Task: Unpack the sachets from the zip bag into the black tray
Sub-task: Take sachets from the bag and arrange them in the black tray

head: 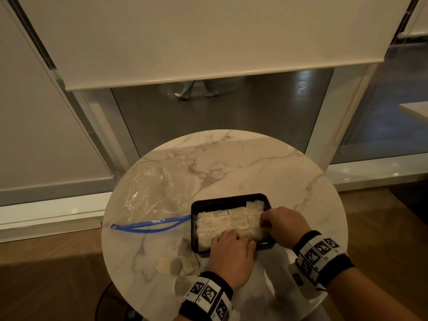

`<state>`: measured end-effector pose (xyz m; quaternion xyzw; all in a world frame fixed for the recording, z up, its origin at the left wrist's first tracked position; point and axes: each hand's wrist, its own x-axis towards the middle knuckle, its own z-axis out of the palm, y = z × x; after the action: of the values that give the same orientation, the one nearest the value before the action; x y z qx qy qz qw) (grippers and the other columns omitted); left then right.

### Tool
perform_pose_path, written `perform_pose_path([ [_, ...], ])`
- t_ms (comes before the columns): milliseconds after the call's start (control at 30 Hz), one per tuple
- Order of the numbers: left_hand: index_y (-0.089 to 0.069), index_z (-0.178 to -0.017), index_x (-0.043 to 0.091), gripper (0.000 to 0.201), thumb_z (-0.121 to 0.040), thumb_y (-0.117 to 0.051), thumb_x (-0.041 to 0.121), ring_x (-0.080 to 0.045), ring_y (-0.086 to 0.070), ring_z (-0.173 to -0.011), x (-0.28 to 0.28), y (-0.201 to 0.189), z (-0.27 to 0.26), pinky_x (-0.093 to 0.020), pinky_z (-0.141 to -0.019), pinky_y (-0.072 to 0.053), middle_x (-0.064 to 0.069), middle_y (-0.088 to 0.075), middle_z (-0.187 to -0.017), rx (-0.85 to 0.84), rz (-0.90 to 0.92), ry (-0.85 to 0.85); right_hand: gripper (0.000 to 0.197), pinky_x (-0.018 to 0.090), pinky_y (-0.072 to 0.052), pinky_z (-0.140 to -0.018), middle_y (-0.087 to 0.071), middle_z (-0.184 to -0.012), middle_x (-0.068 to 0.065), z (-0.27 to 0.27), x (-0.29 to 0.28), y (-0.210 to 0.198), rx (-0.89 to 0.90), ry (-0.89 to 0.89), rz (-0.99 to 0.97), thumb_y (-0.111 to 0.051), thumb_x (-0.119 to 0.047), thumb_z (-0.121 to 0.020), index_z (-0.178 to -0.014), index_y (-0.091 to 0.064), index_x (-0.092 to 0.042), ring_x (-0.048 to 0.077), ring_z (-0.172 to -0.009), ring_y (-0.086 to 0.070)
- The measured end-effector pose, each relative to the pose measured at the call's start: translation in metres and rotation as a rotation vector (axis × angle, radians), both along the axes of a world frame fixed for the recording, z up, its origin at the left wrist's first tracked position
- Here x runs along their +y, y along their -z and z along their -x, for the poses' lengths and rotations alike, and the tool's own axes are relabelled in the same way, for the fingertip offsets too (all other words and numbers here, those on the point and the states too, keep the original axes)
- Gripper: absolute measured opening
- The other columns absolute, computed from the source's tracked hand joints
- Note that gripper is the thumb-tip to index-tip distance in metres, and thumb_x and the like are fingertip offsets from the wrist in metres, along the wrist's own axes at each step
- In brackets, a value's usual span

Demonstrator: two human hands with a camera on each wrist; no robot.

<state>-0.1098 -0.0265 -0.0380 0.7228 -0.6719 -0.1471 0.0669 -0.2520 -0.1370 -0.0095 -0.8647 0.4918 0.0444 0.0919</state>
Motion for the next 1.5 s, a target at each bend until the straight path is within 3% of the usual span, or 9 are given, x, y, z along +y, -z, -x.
perform_pose_path([
  [133,-0.064,-0.115,0.03,0.04,-0.104,-0.03,0.049,-0.015,-0.047,-0.111,0.0,0.001,-0.003,-0.039,-0.102,-0.037,0.005,-0.056,-0.113,0.107,0.02,-0.031,0.024,0.028,-0.048,-0.082,-0.065,-0.111,-0.006,0.004,0.01,0.0,-0.171,0.043,0.07,-0.054,-0.022,-0.096,-0.116,-0.065,-0.029,0.017,-0.105,-0.054],
  [233,-0.065,-0.108,0.032,0.035,-0.101,-0.036,0.051,-0.01,-0.048,-0.105,0.0,-0.004,-0.009,-0.036,-0.1,-0.041,0.011,-0.055,-0.106,0.206,0.091,-0.073,0.017,0.03,-0.048,-0.085,-0.062,-0.099,-0.011,0.006,0.028,-0.003,-0.299,0.054,0.063,-0.054,-0.035,-0.097,-0.108,-0.065,-0.029,0.012,-0.095,-0.056],
  [467,-0.067,-0.105,0.031,0.049,-0.099,-0.028,0.06,-0.014,-0.053,-0.106,0.008,-0.01,-0.031,-0.039,-0.098,-0.036,0.009,-0.061,-0.105,-0.079,0.008,-0.118,0.041,0.046,-0.027,-0.105,-0.056,-0.088,-0.013,0.003,0.059,0.004,-0.026,0.028,-0.08,-0.025,-0.057,-0.101,-0.085,-0.055,-0.033,0.006,-0.088,-0.052],
  [633,-0.069,-0.1,0.027,0.053,-0.099,-0.027,0.061,-0.018,-0.055,-0.107,0.01,-0.002,-0.035,-0.041,-0.098,-0.038,0.004,-0.063,-0.104,-0.02,-0.063,-0.111,0.045,0.043,-0.038,-0.098,-0.06,-0.093,-0.008,-0.003,0.062,0.004,-0.025,0.008,-0.14,-0.021,-0.054,-0.103,-0.094,-0.059,-0.03,0.012,-0.09,-0.056],
  [800,-0.068,-0.103,0.027,0.049,-0.1,-0.031,0.059,-0.017,-0.054,-0.105,0.01,-0.001,-0.039,-0.04,-0.097,-0.041,0.005,-0.061,-0.104,0.023,-0.038,-0.105,0.039,0.041,-0.041,-0.094,-0.056,-0.093,-0.008,-0.007,0.059,0.006,-0.039,0.026,-0.12,-0.025,-0.055,-0.102,-0.086,-0.053,-0.032,0.013,-0.089,-0.053],
  [967,-0.066,-0.109,0.03,0.046,-0.1,-0.031,0.058,-0.016,-0.053,-0.109,0.014,-0.003,-0.041,-0.037,-0.096,-0.041,0.006,-0.06,-0.11,-0.049,0.008,-0.093,0.048,0.043,-0.037,-0.098,-0.053,-0.11,-0.014,-0.008,0.058,0.014,-0.045,0.002,-0.001,-0.022,-0.06,-0.097,-0.108,-0.062,-0.035,0.01,-0.105,-0.05],
  [1100,-0.056,-0.132,0.036,0.048,-0.101,-0.029,0.058,-0.017,-0.042,-0.131,0.014,-0.002,-0.04,-0.039,-0.106,-0.036,0.007,-0.047,-0.142,-0.065,0.029,-0.082,0.057,0.056,-0.028,-0.109,-0.041,-0.145,-0.013,-0.012,0.059,0.015,-0.047,0.003,0.037,-0.013,-0.063,-0.093,-0.133,-0.049,-0.042,0.011,-0.13,-0.044],
  [1233,-0.058,-0.133,0.034,0.052,-0.101,-0.025,0.06,-0.019,-0.038,-0.137,0.014,-0.002,-0.038,-0.042,-0.11,-0.032,0.003,-0.039,-0.153,-0.087,-0.031,-0.094,0.061,0.059,-0.028,-0.107,-0.046,-0.135,-0.01,-0.013,0.059,0.014,0.081,-0.016,-0.048,-0.005,-0.06,-0.089,-0.127,-0.05,-0.041,0.013,-0.122,-0.049],
  [1500,-0.059,-0.13,0.033,0.053,-0.101,-0.024,0.06,-0.02,-0.042,-0.134,0.013,-0.001,-0.039,-0.044,-0.11,-0.033,0.001,-0.042,-0.15,-0.084,-0.066,-0.093,0.049,0.055,-0.031,-0.106,-0.045,-0.142,-0.006,-0.024,0.043,0.004,0.004,0.089,-0.019,-0.025,-0.057,-0.099,-0.135,-0.046,-0.031,0.017,-0.129,-0.044],
])
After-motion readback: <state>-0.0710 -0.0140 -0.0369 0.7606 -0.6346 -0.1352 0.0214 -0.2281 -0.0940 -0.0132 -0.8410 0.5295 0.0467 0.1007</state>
